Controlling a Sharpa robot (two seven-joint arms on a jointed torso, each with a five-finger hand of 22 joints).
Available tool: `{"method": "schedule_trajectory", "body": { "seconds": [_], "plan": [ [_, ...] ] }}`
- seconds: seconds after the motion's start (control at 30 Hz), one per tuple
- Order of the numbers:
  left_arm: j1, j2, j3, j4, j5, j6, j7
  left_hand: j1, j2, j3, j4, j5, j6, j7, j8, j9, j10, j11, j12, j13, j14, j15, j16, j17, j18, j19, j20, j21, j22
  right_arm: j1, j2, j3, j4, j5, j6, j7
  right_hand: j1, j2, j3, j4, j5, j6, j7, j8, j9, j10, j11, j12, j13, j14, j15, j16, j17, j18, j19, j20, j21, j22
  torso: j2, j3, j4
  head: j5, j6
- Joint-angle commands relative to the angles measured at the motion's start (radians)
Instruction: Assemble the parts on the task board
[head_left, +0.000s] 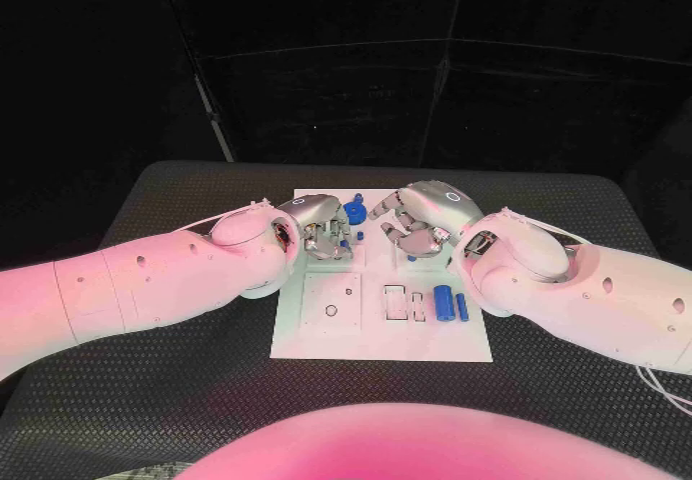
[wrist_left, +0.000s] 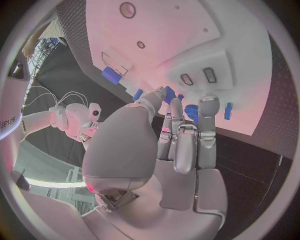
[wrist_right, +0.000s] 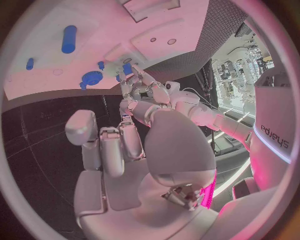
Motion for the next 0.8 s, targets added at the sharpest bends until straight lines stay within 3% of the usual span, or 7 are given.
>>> {"method": "schedule_trajectory", "body": {
  "seconds": [0.03,0.3,0.8],
  "plan": [
    [0.001,0.009,0.001,0.005,-0.121,0.055,-0.085,-0.010,-0.002,0.001,0.005,0.000,0.025,-0.006,0.023,0.005,0.006,0.000,0.006,-0.001,0.007,-0.002,0.004,0.047,-0.012,0.007,0.002,0.006,0.001,0.001,-0.004,0.004,0.011,0.048,-0.064,0.035,-0.006,-0.001,-0.004,0.000,-0.004,0.010,0.000,0.003,0.000,0.003,0.007,-0.004,0.016,0.092,0.007,-0.003,0.208,-0.005,0.000,0.005,-0.007,0.000,0.000,-0.0005,0.0004,-0.001,0.000],
    [0.000,0.020,0.001,0.007,-0.177,0.084,-0.133,-0.014,-0.004,0.004,0.008,0.000,0.028,-0.008,0.023,0.005,0.008,-0.002,0.007,-0.001,0.010,-0.003,0.007,0.052,-0.014,0.014,0.001,0.018,0.007,0.001,-0.009,0.015,0.016,0.059,-0.079,0.038,-0.006,-0.001,-0.004,-0.001,-0.004,0.011,0.001,0.003,0.000,0.003,0.007,-0.004,0.016,0.091,0.007,-0.004,0.208,-0.005,0.000,0.006,-0.006,0.000,0.000,-0.0014,0.0019,-0.002,0.000],
    [-0.003,0.042,0.001,-0.002,-0.210,0.102,-0.154,-0.018,-0.011,0.008,0.008,0.000,0.032,-0.010,0.024,0.005,0.013,-0.004,0.009,-0.001,0.017,-0.005,0.012,0.062,-0.017,0.024,0.000,0.038,0.016,0.001,-0.012,0.018,0.012,0.061,-0.080,0.028,-0.004,-0.003,-0.004,-0.003,-0.001,0.014,0.002,0.002,-0.001,0.001,0.009,-0.005,0.015,0.091,0.009,-0.004,0.207,-0.005,0.000,0.008,-0.006,0.000,0.000,-0.0007,0.0009,-0.003,0.000]
  ]
}}
